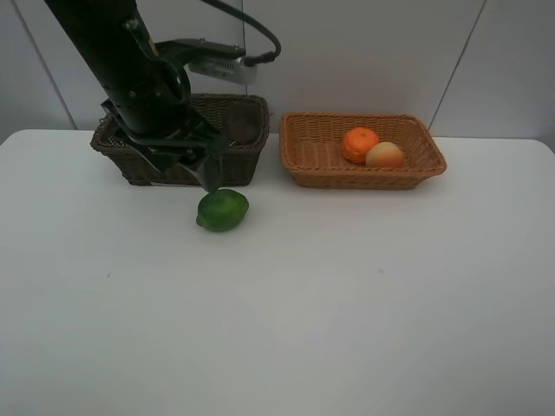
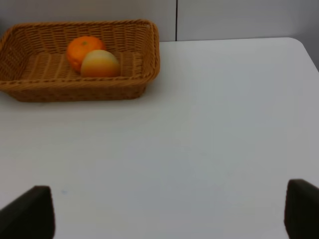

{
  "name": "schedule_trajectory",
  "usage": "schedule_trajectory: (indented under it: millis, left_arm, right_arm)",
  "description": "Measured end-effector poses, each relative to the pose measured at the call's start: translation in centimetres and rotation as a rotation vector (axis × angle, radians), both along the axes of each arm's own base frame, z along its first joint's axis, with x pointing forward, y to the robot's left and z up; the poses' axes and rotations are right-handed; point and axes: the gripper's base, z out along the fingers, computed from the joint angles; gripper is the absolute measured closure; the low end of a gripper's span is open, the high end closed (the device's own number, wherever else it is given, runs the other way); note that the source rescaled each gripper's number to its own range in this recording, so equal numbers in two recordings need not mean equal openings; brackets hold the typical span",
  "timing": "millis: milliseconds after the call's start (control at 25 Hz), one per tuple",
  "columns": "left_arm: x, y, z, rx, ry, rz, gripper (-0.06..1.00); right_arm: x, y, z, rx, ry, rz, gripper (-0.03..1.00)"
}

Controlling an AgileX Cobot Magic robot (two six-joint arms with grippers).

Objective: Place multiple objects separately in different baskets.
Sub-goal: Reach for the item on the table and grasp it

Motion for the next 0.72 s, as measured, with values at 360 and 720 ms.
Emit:
schedule_trajectory:
  millis: [360,720]
  left_arm:
    - [0.6,-0.3,-2.0,0.03,0.037,-0.014,-0.03]
    - [2.8,-1.1,-6.5,0.082,-0.012,-0.062,-0.03]
  right_arm:
    - [0.0,0.0,0.0,0.0,0.0,0.0,-0.03]
    - [0.0,0.0,0.0,0.0,0.0,0.0,-0.03]
